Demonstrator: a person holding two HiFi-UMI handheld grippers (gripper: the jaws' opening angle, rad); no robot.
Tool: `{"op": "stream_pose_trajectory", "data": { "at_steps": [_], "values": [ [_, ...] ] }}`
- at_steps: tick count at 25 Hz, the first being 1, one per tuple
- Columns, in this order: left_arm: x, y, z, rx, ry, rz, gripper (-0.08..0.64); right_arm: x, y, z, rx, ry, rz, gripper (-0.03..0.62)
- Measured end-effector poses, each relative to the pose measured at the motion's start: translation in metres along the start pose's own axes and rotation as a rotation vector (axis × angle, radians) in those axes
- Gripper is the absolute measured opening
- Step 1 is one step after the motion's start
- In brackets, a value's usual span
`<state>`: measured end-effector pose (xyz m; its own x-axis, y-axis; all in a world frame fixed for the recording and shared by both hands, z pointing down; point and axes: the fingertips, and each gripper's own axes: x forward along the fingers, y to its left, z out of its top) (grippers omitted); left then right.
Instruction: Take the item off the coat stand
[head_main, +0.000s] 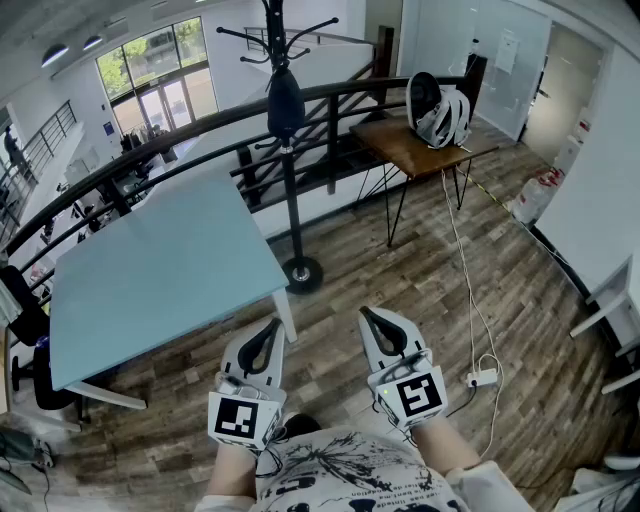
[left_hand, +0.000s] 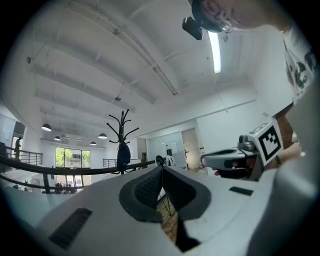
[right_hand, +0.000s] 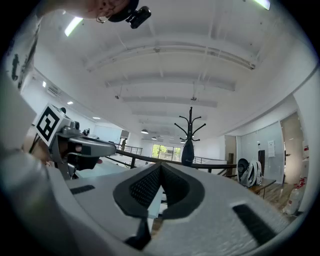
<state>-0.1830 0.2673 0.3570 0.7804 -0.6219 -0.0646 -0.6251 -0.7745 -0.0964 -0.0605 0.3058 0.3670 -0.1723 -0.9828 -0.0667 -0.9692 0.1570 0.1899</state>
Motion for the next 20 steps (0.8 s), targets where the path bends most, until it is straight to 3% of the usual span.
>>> {"op": "stream_pose_trajectory", "data": {
  "at_steps": [20],
  "values": [
    [0.025,0.002,-0.032,-0.024,0.051,-0.025,0.005,0.012,-0.020,-0.033,0.023,0.049,-0.040,-0.006]
  ]
}}
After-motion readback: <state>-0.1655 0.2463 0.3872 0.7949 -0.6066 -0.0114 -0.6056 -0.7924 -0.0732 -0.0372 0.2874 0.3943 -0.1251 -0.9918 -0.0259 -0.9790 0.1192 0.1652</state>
